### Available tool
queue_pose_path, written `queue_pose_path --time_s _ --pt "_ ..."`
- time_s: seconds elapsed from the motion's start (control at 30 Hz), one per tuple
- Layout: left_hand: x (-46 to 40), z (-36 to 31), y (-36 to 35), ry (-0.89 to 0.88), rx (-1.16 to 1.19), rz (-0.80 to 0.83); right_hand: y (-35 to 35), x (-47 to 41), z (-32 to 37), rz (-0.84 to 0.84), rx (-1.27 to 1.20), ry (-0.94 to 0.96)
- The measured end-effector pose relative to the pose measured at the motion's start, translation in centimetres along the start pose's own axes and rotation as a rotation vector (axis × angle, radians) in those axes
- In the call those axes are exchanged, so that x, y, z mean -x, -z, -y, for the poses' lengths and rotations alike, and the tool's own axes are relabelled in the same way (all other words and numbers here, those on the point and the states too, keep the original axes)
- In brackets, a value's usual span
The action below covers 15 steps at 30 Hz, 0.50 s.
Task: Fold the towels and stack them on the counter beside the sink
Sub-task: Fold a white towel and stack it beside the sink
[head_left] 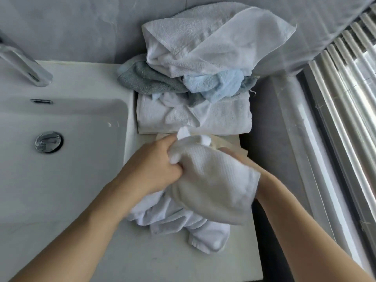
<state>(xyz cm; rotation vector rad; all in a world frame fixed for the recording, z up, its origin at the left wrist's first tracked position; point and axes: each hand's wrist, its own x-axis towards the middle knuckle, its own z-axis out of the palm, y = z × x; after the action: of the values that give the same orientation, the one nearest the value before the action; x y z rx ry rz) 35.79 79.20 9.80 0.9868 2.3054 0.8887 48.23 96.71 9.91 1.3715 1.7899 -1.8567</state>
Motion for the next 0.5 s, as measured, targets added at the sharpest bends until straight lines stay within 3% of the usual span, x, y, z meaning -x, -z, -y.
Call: queue_pose_path --time_s 0.07,0.1,0.2,0.27,0.33,0.4,0.5 --pt "0.4 0.9 -1.8 -0.108 -0.275 -0.205 -0.4 -1.0 -1.7 -0.152 0.027 0.014" --pt "0.5 1.7 -3.0 -0.125 -0.379 -0.216 -0.7 -1.5 -2.5 -0.228 0.038 0.054" --pt "0.4 5.8 -7.1 0.022 -0.639 0.213 -1.0 -1.3 -4.6 -0.362 0.149 0.183" --pt "0.0 7.7 -8.7 0.111 -0.570 0.329 -1.5 -1.8 -5.6 -0.188 0.350 0.251" --pt "-1.1 8.2 -8.8 0.144 -0.452 0.309 -2.5 -2.8 -7.0 0.028 0.790 0.241" --pt "-2.5 8.1 -7.7 0.224 -0.364 0.413 -3.3 -4.0 -7.9 0.031 1.017 0.141" --pt "-3.6 7.3 -5.1 0.309 -0.199 0.552 -2.7 -4.8 -6.3 0.023 1.076 0.074"
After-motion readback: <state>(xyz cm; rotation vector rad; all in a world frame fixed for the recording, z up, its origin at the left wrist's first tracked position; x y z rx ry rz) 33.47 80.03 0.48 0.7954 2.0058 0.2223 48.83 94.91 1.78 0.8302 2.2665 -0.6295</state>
